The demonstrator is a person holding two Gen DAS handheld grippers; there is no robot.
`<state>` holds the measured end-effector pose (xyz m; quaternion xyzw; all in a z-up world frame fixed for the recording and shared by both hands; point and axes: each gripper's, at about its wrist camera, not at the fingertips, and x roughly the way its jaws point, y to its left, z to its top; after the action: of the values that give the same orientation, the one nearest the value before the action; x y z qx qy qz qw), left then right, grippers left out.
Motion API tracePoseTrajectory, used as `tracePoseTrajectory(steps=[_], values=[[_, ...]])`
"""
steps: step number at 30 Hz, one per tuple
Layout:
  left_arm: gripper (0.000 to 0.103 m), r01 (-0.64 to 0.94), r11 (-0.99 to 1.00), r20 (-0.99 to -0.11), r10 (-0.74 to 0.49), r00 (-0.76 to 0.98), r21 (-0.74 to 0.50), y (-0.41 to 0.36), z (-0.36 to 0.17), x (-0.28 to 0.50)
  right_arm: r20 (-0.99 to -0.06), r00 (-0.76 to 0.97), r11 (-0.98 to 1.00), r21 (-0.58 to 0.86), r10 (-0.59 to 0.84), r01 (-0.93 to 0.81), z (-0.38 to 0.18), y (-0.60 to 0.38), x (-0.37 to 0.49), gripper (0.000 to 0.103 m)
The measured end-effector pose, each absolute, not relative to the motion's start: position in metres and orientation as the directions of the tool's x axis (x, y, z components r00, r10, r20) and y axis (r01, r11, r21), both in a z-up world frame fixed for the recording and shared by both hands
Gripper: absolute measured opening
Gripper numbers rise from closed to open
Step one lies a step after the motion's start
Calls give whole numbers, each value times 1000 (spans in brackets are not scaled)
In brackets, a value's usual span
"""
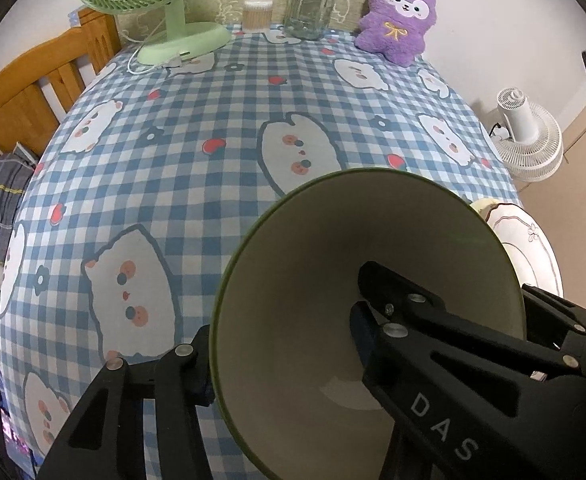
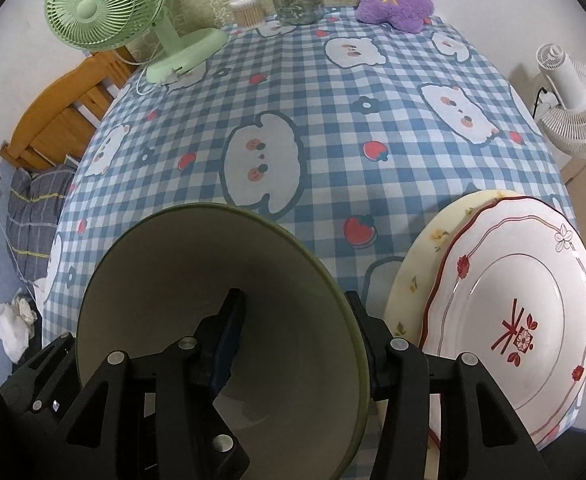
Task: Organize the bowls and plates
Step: 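Lift the bowl stack with the right tool and carry it over the plates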
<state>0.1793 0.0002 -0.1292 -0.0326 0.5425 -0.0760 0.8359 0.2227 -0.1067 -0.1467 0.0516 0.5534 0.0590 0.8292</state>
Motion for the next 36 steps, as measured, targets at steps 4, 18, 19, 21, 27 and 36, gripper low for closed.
tracePoseTrajectory(steps=[4, 18, 19, 21, 27, 36], values=[[55, 82, 986, -904, -164, 394, -143, 5, -130, 178, -916, 371, 989, 147, 149, -34, -146, -105, 221, 55], [50, 80, 992, -893, -119, 433, -93, 8, -128, 173, -907, 385, 984, 177, 170, -15, -149, -105, 219, 55], [50, 78, 992, -893, -119, 434, -94, 7, -128, 173, -908, 382, 984, 179, 169, -11, -149, -105, 220, 55], [50, 72, 992, -891, -125, 436, -104, 9, -127, 173, -910, 381, 984, 178, 166, -3, -148, -104, 219, 55], [49, 94, 990, -892, -137, 431, -107, 7, -124, 173, -912, 381, 984, 175, 153, 23, -145, -105, 215, 55], [49, 99, 987, -888, -157, 433, -126, 6, -112, 171, -910, 393, 986, 161, 132, 39, -127, -103, 211, 55]])
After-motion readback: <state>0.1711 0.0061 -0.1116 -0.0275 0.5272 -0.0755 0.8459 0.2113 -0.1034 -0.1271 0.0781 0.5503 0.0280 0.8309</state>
